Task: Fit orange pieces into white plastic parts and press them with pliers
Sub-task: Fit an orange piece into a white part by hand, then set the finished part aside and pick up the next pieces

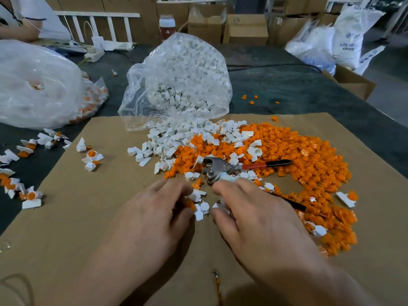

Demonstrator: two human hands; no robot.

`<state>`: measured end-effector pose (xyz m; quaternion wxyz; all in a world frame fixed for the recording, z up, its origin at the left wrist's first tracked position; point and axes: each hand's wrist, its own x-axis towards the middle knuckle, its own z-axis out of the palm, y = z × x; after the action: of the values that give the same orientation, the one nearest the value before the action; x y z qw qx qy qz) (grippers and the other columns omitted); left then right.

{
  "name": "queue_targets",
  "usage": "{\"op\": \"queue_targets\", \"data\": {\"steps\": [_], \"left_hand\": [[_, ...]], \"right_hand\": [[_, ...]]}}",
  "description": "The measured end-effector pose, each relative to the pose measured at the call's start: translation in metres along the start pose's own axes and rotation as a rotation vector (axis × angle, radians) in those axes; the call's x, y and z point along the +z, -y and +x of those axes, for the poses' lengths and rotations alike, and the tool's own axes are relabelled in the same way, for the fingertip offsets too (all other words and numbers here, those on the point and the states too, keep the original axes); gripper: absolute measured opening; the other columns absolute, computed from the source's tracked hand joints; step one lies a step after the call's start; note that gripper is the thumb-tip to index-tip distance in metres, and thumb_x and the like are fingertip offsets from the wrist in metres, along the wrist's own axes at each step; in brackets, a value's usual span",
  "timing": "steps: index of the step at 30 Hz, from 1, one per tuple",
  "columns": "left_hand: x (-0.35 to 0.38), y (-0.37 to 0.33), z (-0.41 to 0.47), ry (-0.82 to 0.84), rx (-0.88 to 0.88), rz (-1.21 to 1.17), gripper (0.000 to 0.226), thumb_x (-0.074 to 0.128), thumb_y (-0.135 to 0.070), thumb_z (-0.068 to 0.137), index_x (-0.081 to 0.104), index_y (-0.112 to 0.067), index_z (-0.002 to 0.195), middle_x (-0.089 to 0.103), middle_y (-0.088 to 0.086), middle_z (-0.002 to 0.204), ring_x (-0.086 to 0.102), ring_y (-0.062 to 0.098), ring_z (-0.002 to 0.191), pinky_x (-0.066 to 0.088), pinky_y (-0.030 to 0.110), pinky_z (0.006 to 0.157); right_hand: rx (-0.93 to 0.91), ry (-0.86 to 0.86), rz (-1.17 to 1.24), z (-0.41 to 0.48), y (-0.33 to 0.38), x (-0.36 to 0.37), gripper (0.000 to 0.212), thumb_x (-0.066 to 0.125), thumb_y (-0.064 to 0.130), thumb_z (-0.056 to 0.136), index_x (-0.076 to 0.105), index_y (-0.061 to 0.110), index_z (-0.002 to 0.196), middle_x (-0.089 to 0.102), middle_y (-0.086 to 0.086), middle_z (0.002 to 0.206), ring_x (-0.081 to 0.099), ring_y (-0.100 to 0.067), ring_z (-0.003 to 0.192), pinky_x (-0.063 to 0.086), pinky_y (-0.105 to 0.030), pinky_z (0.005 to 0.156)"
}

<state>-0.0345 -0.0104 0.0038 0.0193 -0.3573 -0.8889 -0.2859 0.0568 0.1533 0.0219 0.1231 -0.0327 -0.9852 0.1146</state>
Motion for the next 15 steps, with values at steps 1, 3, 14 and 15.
{"op": "queue_targets", "data": {"steps": [1,3,14,15], "left_hand": [[0.000,0.000,0.000,-0.010,0.003,-0.010,0.024,0.057,-0.043,0.087,0.056,-0.042,0.111,0.052,-0.028,0.096,0.055,0.001,0.088,0.048,0.026,0.074],[0.000,-0.001,0.000,-0.008,-0.005,-0.032,0.022,0.056,-0.042,0.087,0.058,-0.040,0.109,0.056,-0.027,0.095,0.054,-0.001,0.090,0.046,0.021,0.073],[0.003,-0.018,-0.003,-0.001,-0.155,-0.701,0.025,0.065,-0.048,0.077,0.063,-0.048,0.102,0.073,-0.008,0.081,0.067,0.010,0.068,0.053,0.029,0.068],[0.003,-0.016,-0.003,-0.031,-0.126,-0.622,0.024,0.061,-0.046,0.079,0.063,-0.048,0.102,0.072,-0.012,0.084,0.067,0.006,0.069,0.050,0.018,0.066]], "right_hand": [[-0.034,0.007,0.033,0.001,0.001,0.001,0.035,0.058,0.039,0.093,0.048,0.030,0.125,0.055,0.010,0.101,0.055,-0.008,0.074,0.044,-0.023,0.057],[-0.074,0.021,0.111,0.001,0.002,0.005,0.041,0.046,0.044,0.097,0.032,0.035,0.135,0.046,0.012,0.117,0.049,-0.006,0.094,0.041,-0.021,0.073],[-0.109,-0.051,0.323,-0.001,-0.002,0.000,0.011,0.049,0.036,0.097,0.051,0.040,0.107,0.052,0.020,0.094,0.050,0.000,0.088,0.044,-0.014,0.068],[-0.044,-0.057,0.371,-0.002,-0.004,0.000,0.007,0.048,0.040,0.096,0.050,0.041,0.103,0.054,0.018,0.087,0.051,0.001,0.086,0.045,-0.014,0.068]]}}
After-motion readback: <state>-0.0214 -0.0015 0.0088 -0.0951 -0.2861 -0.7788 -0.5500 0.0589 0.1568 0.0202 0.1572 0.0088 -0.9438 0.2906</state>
